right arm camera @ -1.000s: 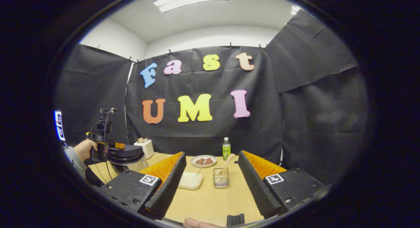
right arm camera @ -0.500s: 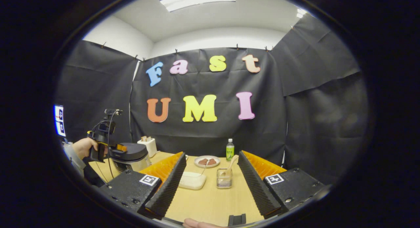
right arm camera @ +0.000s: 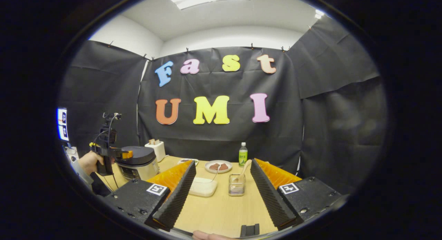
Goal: Close the left gripper, press the button to open the rice cooker; take a wooden spoon from the chopstick holder with the right hand, scoop a spoonful of rice and pour it into the rice cooker, then put the wooden spoon back into the chopstick holder.
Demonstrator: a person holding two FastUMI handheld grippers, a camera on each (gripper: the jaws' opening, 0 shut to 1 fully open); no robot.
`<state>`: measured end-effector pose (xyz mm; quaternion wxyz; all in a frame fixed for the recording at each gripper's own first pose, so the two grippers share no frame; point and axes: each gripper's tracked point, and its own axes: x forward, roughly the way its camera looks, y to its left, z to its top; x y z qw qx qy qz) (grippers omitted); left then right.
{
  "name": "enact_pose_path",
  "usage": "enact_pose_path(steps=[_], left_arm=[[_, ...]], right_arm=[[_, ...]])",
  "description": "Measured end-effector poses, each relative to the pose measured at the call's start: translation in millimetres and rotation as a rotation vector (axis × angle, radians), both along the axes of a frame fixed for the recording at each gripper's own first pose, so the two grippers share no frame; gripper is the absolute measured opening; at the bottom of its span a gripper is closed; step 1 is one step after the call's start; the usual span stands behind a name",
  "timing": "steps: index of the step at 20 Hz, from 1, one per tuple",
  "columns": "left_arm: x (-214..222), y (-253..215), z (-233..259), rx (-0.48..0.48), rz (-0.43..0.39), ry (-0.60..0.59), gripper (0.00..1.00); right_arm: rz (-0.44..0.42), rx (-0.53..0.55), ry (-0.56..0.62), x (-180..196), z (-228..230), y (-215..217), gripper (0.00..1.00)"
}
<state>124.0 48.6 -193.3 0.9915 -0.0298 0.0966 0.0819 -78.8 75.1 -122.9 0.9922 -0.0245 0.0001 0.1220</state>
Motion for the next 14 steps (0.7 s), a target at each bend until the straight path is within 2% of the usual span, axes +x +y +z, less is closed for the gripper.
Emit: enact_pose_path(steps=[4,5,11,14], left_arm=[[5.6,-2.1,-1.7,0.024,0.026,-0.153,1.0],[2.2,-1.5,-7.2,0.028,0.034,-0.162,0.95],[2.7,-2.7,-6.7,0.055,0.022,-0.19,0.96],[-3.6,-5.8,-3.8,0.065,-0.002,-0.161,0.94]], right_arm=[[-0.004,-0.003,0.01,3.6,-4.2,-1.2,1.0],[-0.009,-0.003,0.015,4.9,-5.5,-2.5,1.0],[-0.03,0.004,0.028,8.9,-8.8,-8.5,1.0],[-0.031,0.002,0.018,8.1,-6.1,-8.8,0.99]])
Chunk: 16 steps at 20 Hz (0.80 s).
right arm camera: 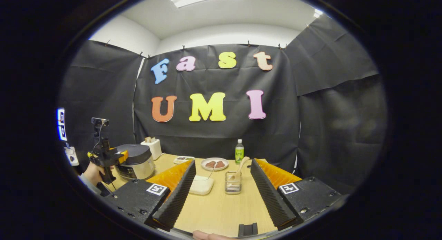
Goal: Close the left gripper, press the button to open the rice cooker; take a wooden spoon from the chopstick holder with the right hand, scoop a spoonful of rice and pour it into the rice cooker, then put the wooden spoon back into the chopstick holder.
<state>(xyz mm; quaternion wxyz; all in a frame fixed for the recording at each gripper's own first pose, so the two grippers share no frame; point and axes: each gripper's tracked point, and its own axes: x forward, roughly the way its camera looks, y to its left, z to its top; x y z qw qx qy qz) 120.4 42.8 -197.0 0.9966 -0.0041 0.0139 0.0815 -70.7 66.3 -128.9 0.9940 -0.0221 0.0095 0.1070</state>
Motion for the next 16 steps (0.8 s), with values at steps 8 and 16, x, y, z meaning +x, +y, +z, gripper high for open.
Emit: enact_pose_path(steps=[8,16], left_arm=[[-58,-23,53,0.089,0.03,0.009,0.96],[-129,-84,112,0.049,-0.096,-0.024,0.96]], right_arm=[[-0.01,-0.004,-0.001,-1,1,-1,1.0],[-0.043,0.029,-0.01,-5,11,-19,1.0]])
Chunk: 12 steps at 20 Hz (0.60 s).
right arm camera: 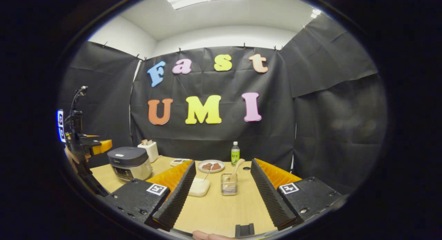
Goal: Close the left gripper, press the button to open the rice cooker; take a wooden spoon from the chopstick holder with the right hand, scoop a spoonful of rice and pour it into the rice cooker, then put the wooden spoon back into the chopstick holder.
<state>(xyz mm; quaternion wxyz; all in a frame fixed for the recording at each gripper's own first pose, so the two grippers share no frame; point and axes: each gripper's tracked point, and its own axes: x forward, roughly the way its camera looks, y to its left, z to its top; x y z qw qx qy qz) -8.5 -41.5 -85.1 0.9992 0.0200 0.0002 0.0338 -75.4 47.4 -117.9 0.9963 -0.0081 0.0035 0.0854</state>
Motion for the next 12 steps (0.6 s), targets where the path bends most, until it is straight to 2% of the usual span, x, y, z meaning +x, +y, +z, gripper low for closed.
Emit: enact_pose_path(steps=[3,6,12], left_arm=[[-28,-10,12,-0.023,-0.016,-0.017,0.96],[-57,-15,22,-0.02,-0.015,-0.042,0.96],[-111,-35,35,-0.006,-0.063,-0.098,0.96]], right_arm=[[-0.01,0.028,-0.013,-6,12,-4,1.0],[-0.025,0.037,-0.043,-15,27,-10,0.99],[-0.076,0.048,-0.076,-31,56,-15,1.0]])
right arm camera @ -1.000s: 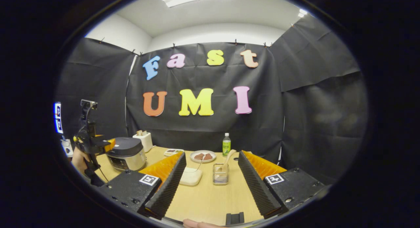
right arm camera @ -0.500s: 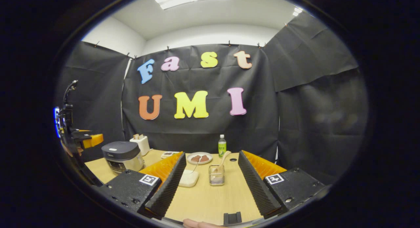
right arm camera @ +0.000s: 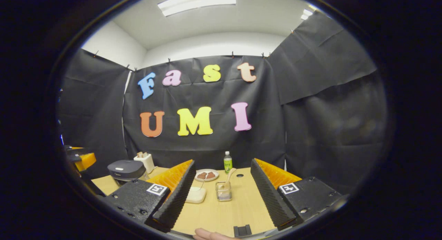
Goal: Close the left gripper, press the button to open the rice cooker; take a wooden spoon from the chopstick holder with the right hand, scoop a spoonful of rice and pour it into the rice cooker, then put the wooden spoon back into the chopstick holder.
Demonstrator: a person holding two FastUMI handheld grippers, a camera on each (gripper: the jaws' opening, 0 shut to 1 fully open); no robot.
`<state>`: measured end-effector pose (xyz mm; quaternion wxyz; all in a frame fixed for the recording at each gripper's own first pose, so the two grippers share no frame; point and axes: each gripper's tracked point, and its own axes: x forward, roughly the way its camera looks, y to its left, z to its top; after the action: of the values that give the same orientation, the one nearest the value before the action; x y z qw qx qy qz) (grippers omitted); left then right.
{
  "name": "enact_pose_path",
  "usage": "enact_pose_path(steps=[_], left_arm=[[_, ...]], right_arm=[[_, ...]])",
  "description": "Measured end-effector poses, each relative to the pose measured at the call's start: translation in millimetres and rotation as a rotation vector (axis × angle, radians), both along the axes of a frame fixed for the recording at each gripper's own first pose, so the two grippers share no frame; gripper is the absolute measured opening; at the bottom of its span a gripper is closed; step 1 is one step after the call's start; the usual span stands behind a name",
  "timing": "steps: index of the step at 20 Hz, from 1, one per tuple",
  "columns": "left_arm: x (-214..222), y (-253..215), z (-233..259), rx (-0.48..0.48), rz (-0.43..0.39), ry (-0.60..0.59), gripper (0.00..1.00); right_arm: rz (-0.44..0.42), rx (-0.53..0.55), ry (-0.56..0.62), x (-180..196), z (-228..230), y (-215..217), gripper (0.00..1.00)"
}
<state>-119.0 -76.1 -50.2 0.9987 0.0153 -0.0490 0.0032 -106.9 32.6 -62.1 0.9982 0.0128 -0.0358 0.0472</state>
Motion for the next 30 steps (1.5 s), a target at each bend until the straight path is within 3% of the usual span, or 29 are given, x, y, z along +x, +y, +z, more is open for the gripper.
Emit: enact_pose_path(steps=[3,5,10,18,30], left_arm=[[-11,-2,8,0.021,-0.011,-0.029,0.96],[-20,4,12,0.026,-0.003,-0.043,0.96],[-20,8,5,-0.016,-0.011,-0.04,0.95],[-18,6,4,-0.036,-0.036,-0.067,0.96],[-16,1,-6,-0.041,-0.049,-0.045,0.96]], right_arm=[[-0.019,-0.022,-0.023,-10,10,2,0.99],[-0.079,-0.035,-0.009,-13,7,-10,0.99],[-0.13,-0.031,-0.017,-16,8,-22,0.99],[-0.09,0.019,0.004,-13,-1,-16,1.0],[-0.038,-0.012,0.012,-10,-6,0,1.0]])
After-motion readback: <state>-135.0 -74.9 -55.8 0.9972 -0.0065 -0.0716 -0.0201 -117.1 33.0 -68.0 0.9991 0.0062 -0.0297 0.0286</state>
